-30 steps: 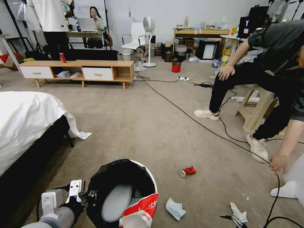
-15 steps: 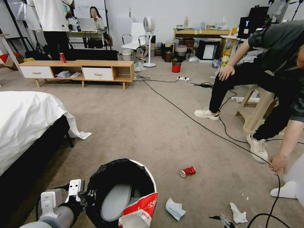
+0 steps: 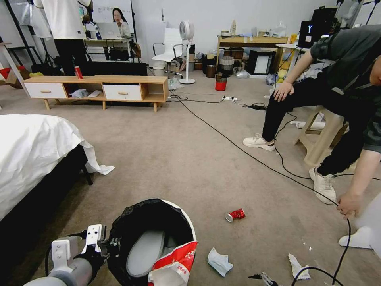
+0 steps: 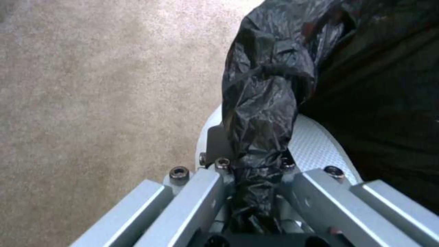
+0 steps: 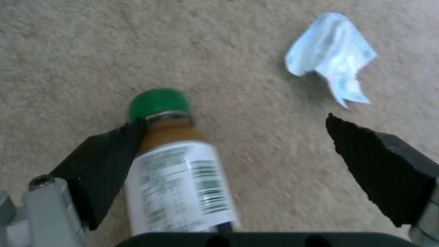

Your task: Pick up the trash bin and place the garbage on the floor into it.

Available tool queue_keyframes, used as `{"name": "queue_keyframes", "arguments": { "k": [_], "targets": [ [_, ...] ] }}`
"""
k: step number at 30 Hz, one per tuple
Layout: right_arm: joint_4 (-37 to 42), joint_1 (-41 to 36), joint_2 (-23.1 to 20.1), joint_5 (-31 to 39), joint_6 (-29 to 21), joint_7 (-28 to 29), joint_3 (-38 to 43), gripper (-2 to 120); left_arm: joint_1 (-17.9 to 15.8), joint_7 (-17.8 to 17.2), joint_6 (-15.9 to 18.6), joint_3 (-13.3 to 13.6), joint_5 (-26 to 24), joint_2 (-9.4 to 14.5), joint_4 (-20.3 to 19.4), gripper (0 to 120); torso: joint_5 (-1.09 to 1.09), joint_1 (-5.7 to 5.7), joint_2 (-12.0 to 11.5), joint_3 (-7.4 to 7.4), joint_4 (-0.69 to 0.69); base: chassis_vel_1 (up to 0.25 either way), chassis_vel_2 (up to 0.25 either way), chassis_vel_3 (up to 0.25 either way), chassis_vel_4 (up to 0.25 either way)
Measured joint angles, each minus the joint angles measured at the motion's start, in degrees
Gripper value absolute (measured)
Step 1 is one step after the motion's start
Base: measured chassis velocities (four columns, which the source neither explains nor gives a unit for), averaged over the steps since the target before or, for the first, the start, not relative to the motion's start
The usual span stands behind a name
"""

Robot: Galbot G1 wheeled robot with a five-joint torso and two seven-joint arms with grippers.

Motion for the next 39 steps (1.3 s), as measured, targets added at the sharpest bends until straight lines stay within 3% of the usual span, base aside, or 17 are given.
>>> {"name": "queue_keyframes", "arguments": {
  "k": [13,26,39],
  "targets": [
    [-3.29,1.41,1.47,-1.11,1.8,-2.14,-2.12,100,-0.33,-0.05,0.01,0.03,-0.08,0.03,0.3,1,0.01,0.0,0.0,0.0,-0.01,0.0,0.0,0.0,0.0],
    [-2.57,-2.94,-0.14,-0.13,2.52,-4.06,0.84,99,-0.58,-0.26,0.11,0.1,-0.29,0.25,0.24,1,0.02,0.0,0.0,0.0,0.0,0.0,0.0,0.0,0.0],
    [-4.71,-7.45,-1.44,0.33,3.32,-6.58,6.67,52,-0.43,-0.32,0.13,-0.13,-0.54,0.53,-0.23,1,0.01,0.0,0.01,0.0,-0.02,0.0,0.0,0.0,0.0]
  ]
}}
